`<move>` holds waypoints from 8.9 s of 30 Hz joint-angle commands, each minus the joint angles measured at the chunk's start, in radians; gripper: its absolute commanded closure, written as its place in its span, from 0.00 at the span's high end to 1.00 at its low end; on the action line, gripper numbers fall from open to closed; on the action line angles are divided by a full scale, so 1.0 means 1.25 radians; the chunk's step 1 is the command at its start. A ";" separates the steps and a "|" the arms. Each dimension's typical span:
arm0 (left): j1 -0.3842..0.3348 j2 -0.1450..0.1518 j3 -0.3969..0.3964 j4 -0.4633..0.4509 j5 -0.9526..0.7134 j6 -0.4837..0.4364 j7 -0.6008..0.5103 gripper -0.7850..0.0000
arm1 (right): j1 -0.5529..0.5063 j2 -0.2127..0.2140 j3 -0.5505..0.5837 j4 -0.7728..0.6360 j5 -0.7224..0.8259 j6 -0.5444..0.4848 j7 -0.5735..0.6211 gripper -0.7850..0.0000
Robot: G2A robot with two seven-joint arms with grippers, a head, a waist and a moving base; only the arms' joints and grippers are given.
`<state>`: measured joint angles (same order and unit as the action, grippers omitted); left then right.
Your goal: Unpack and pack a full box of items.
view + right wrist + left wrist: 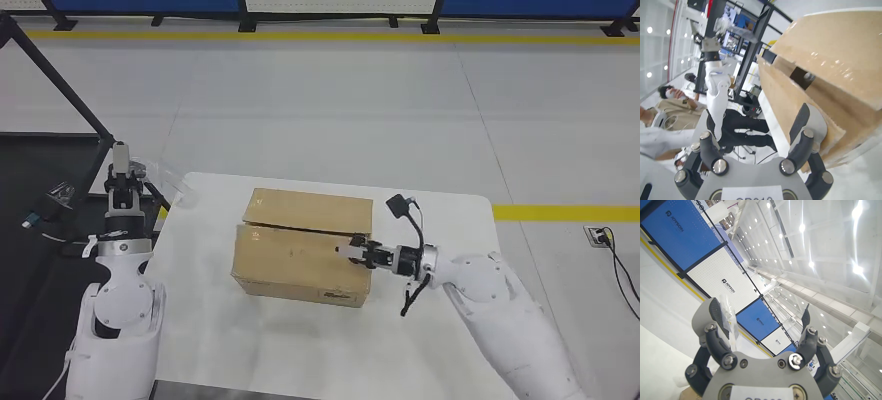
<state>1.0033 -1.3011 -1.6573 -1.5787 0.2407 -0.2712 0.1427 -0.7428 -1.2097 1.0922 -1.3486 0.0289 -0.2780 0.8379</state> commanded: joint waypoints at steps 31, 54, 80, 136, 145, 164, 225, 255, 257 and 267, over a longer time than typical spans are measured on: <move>0.000 -0.007 0.049 -0.055 -0.591 -0.102 -0.292 1.00 | 0.143 -0.052 -0.076 0.271 0.160 0.063 0.025 1.00; -0.061 -0.017 0.124 0.034 -0.687 -0.045 -0.346 1.00 | 0.047 -0.051 -0.058 0.162 0.098 -0.006 -0.151 1.00; -0.046 -0.012 0.118 0.048 -0.467 -0.081 -0.292 1.00 | -0.080 -0.044 -0.051 -0.109 -0.200 0.004 -0.424 1.00; -0.092 -0.069 0.278 0.012 -0.425 -0.082 -0.138 1.00 | 0.037 -0.307 -0.459 0.158 -1.478 1.003 -0.697 1.00; -0.094 -0.067 0.242 0.016 -0.478 -0.065 -0.189 1.00 | 0.037 -0.338 -0.438 0.219 -1.695 0.993 -0.518 1.00; -0.066 -0.068 0.227 -0.024 -0.500 -0.020 -0.224 1.00 | 0.008 -0.399 -0.353 0.263 -1.847 1.032 -0.471 1.00; -0.084 -0.092 0.247 0.029 -0.460 -0.038 -0.184 1.00 | -0.248 -0.418 -0.121 0.003 -1.609 0.753 -0.927 0.15; -0.069 -0.090 0.218 0.040 -0.439 -0.023 -0.233 1.00 | -0.287 -0.401 0.031 -0.165 -1.475 0.571 -0.875 0.00; -0.069 -0.090 0.215 0.043 -0.435 -0.023 -0.239 1.00 | -0.289 -0.400 0.036 -0.169 -1.472 0.569 -0.876 0.00; -0.066 -0.083 0.206 0.053 -0.382 -0.032 -0.289 1.00 | -0.285 -0.399 0.050 -0.179 -1.458 0.562 -0.875 0.00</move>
<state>0.9196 -1.4060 -1.3990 -1.5143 -0.2481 -0.3083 -0.2099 -1.1009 -1.7090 1.1536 -1.5717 -1.7947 0.4263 -0.2565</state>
